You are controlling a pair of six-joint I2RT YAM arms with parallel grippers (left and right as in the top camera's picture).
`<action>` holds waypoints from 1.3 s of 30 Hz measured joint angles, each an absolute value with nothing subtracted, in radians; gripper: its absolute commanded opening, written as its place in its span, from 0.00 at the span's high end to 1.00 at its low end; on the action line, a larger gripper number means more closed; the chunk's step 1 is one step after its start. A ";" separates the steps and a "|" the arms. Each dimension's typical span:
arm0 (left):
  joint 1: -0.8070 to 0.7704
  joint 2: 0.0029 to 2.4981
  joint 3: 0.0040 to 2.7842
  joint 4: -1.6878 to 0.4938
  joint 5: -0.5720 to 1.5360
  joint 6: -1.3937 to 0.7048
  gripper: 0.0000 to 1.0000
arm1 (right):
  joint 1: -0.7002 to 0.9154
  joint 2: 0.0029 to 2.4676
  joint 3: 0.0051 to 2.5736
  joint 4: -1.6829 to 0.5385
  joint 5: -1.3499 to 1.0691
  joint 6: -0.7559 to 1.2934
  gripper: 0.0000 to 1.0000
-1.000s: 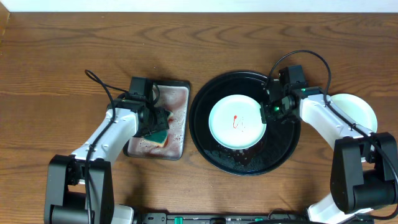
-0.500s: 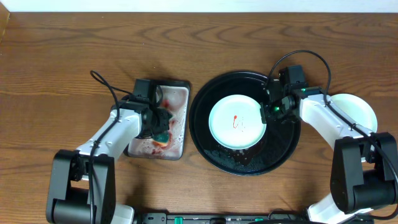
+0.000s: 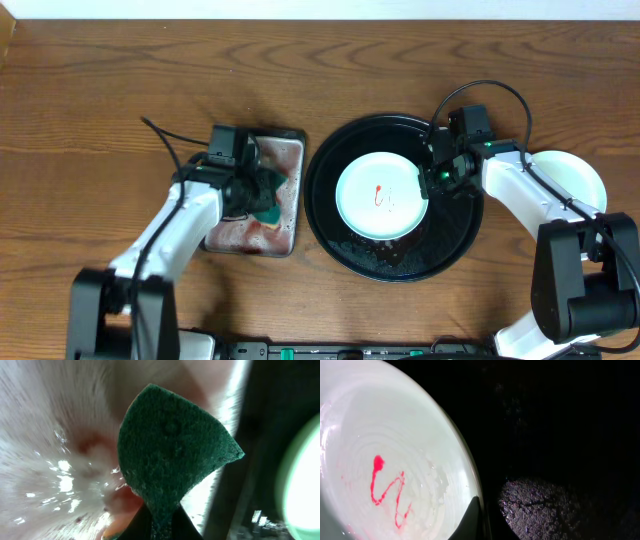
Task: Clean dirty plates on tray and stack at the side
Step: 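Rub the sponge in the soapy pan with the left gripper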
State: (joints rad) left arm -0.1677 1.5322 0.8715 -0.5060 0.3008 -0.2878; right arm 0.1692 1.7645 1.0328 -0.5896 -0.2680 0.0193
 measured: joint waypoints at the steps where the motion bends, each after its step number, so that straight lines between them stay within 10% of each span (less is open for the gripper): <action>1: -0.168 1.504 0.871 -0.496 0.307 -0.287 0.92 | 0.170 1.765 1.033 -0.590 -0.268 0.018 0.99; 28: -0.168 1.131 0.871 -0.316 0.319 -0.296 0.93 | 0.170 1.765 1.033 -0.590 -0.268 0.010 0.99; 39: -0.110 1.131 0.871 -0.316 0.249 -0.732 0.93 | 0.170 1.765 1.032 -0.591 -0.268 0.010 0.99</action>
